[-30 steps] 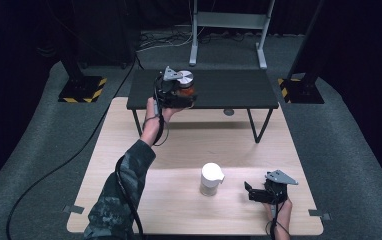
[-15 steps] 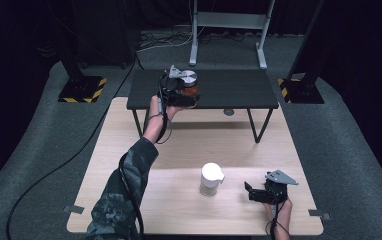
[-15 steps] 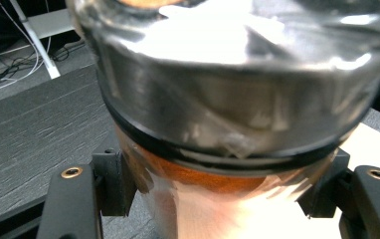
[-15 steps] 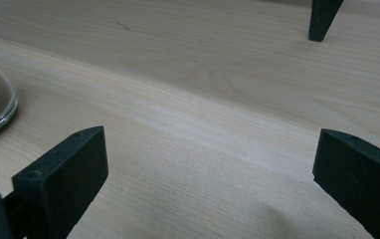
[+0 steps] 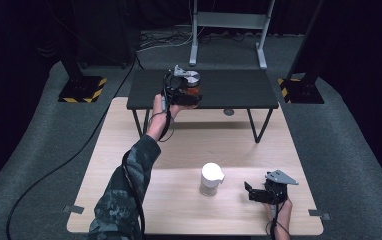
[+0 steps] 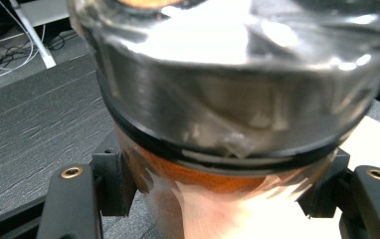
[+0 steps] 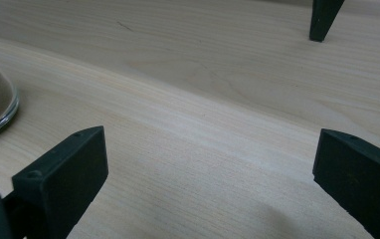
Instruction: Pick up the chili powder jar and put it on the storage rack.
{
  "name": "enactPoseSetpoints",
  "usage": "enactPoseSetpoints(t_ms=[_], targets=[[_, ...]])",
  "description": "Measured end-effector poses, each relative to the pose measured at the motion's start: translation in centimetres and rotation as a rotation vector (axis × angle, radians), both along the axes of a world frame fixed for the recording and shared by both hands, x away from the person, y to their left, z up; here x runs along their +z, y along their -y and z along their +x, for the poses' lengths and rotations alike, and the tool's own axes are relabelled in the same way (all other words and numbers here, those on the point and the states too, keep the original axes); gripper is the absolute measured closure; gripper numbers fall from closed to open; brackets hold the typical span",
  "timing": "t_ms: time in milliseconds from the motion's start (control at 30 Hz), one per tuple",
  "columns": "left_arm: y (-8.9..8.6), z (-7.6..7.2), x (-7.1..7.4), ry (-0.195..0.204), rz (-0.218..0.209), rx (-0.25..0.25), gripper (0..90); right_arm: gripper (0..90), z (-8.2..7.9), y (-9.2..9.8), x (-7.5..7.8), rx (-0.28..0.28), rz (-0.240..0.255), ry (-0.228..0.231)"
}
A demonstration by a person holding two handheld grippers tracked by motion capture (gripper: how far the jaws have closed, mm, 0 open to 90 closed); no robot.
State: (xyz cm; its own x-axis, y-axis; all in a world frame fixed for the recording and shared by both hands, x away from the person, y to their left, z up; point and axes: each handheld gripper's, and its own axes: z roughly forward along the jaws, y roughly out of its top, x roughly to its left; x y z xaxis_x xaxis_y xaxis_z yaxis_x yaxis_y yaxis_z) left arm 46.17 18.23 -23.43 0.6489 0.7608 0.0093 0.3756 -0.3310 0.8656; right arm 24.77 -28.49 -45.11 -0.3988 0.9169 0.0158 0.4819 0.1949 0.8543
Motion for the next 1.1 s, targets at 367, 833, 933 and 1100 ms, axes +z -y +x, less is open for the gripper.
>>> enactPoseSetpoints(t_ms=[367, 833, 933, 1100], targets=[[-0.3, 0.9, 0.0, -0.018, -0.018, 0.005, 31.3, 0.0, 0.0, -0.1, 0.0, 0.0, -0.005, -0.002], [-0.1, 1.5, 0.0, -0.026, -0.02, 0.011, 31.3, 0.0, 0.0, -0.1, 0.0, -0.001, -0.006, -0.002], [0.0, 1.6, 0.1, -0.03, -0.021, 0.012, 31.2, 0.0, 0.0, -0.1, 0.0, -0.001, -0.006, -0.001], [0.0, 1.7, 0.2, -0.034, -0.017, 0.013, 31.2, 0.0, 0.0, -0.1, 0.0, -0.001, -0.006, -0.001]])
